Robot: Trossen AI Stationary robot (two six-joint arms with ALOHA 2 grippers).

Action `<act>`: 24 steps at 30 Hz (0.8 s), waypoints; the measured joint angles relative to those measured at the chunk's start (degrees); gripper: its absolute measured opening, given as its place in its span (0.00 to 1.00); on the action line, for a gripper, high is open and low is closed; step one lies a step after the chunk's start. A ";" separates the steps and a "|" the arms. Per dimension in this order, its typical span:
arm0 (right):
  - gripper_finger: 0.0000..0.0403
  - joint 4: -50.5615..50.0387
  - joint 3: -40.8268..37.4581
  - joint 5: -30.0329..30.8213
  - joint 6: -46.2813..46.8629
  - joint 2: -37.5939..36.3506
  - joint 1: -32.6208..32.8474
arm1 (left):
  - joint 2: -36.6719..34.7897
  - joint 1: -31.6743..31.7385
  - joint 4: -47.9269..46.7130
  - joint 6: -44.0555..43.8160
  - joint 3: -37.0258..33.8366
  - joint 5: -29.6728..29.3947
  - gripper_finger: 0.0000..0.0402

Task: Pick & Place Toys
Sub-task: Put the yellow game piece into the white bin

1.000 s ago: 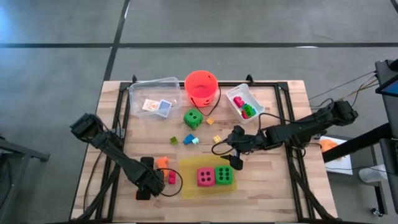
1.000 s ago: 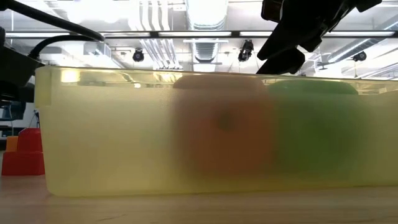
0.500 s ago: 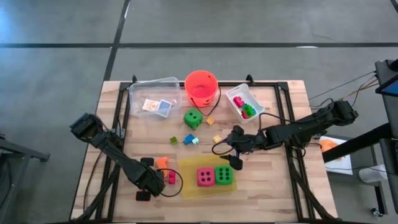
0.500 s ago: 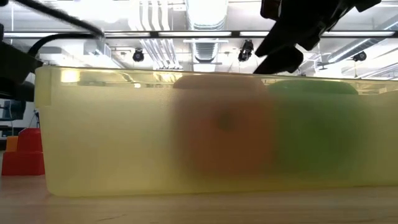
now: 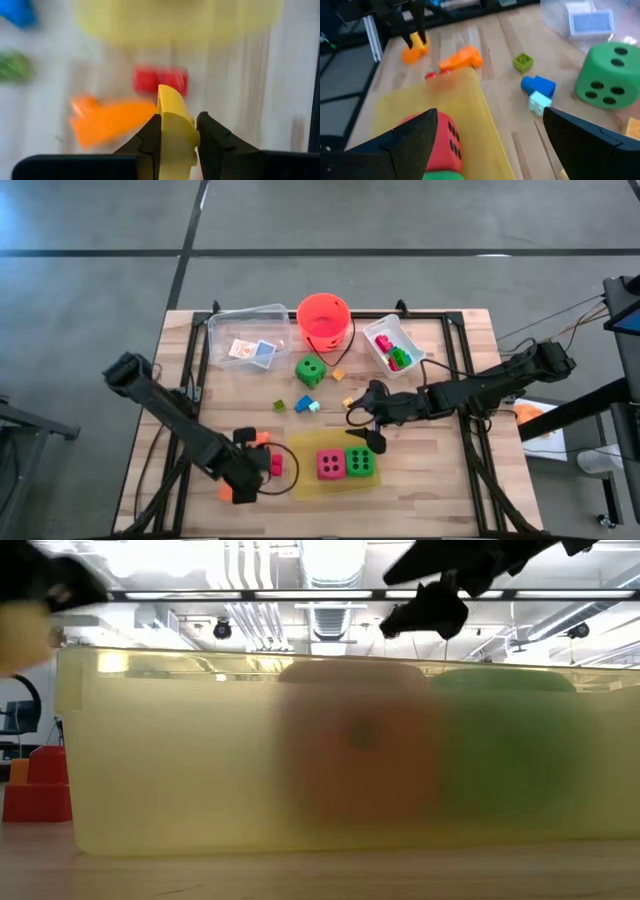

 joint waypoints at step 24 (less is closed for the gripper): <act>0.88 22.10 0.00 1.24 -9.02 0.14 4.90 | -10.73 13.27 63.92 17.61 -11.92 -20.86 0.19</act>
